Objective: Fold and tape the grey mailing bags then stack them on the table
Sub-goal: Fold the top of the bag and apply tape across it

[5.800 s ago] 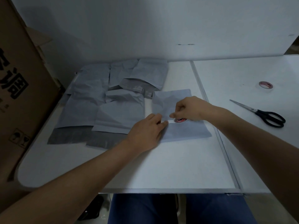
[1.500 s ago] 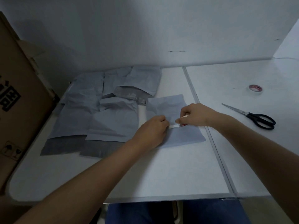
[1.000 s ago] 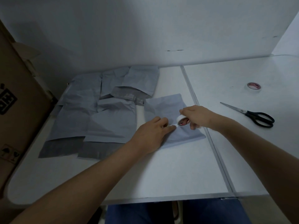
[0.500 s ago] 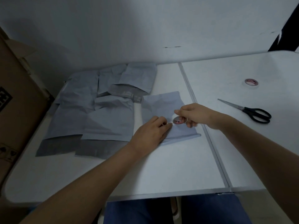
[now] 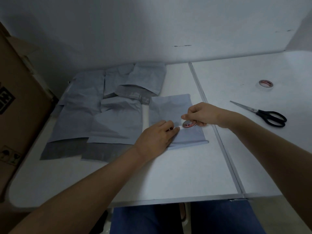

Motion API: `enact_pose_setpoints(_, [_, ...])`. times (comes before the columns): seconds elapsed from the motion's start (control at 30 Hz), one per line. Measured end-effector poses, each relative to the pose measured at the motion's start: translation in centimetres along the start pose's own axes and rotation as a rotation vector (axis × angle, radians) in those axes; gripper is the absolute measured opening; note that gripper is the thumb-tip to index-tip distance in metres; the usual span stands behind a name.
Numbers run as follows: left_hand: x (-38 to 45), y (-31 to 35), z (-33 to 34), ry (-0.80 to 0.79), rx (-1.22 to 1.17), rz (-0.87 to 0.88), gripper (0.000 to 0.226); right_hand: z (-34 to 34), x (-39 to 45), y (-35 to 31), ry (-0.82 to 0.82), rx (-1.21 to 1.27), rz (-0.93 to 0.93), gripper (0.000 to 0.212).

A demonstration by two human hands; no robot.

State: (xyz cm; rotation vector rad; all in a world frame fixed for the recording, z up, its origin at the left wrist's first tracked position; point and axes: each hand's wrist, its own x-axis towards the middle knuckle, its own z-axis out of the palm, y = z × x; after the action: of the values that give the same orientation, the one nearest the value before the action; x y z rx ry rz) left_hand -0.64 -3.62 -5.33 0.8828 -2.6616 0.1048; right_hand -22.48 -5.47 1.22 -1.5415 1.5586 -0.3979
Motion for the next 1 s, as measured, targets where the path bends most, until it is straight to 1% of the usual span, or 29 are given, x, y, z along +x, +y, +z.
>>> enact_pose_setpoints(0.13, [0.0,0.0,0.0,0.005,0.004,-0.02,0.038,-0.5,-0.2,0.0,0.026,-0.107,-0.002,0.041])
enact_pose_setpoints(0.37, [0.0,0.2,-0.1,0.015,0.021,-0.013,0.037,-1.2,-0.6,-1.3,0.067,-0.368,0.008,0.043])
enact_pose_setpoints(0.57, [0.0,0.2,-0.1,0.029,0.022,-0.007,0.038,-1.4,-0.8,-1.3,0.074,-0.463,0.028,0.046])
enact_pose_setpoints(0.77, [0.0,0.3,-0.2,0.03,0.034,-0.008,0.039,-1.4,-1.1,-1.6,0.084,-0.555,0.028,0.043])
enact_pose_setpoints(1.0, [0.0,0.3,-0.1,0.023,0.034,-0.008,0.037,-1.4,-1.2,-1.5,0.091,-0.613,0.055,0.043])
